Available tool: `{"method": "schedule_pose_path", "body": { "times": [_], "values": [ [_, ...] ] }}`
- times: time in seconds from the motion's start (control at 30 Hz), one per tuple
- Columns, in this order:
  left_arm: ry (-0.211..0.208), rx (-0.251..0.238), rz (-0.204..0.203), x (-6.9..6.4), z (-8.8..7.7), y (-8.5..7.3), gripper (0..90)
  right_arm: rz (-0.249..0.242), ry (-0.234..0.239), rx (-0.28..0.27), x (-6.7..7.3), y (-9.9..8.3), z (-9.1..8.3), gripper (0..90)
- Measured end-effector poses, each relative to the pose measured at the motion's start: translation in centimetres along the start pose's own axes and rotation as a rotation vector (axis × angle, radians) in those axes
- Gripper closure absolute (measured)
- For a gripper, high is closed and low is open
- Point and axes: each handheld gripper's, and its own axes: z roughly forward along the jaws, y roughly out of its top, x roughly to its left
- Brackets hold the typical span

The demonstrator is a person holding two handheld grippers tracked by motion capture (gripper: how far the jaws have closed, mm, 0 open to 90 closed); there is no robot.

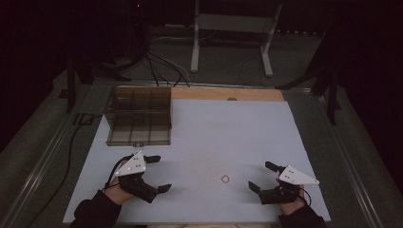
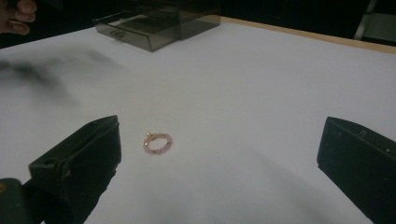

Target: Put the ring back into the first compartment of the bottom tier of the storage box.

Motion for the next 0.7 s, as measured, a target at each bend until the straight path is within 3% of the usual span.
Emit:
{"method": "schedule_pose_path", "body": {
  "times": [0.3,0.7],
  "values": [
    [-0.015,0.015,0.03,0.6,1.3,1.5,0.6,-0.001,-0.003,0.0,0.0,0.0,0.0,0.0],
    [-0.086,0.013,0.068,0.5,4.5,3.5,0.6,0.0,-0.001,0.001,0.0,0.0,-0.1,0.0]
  ]
}}
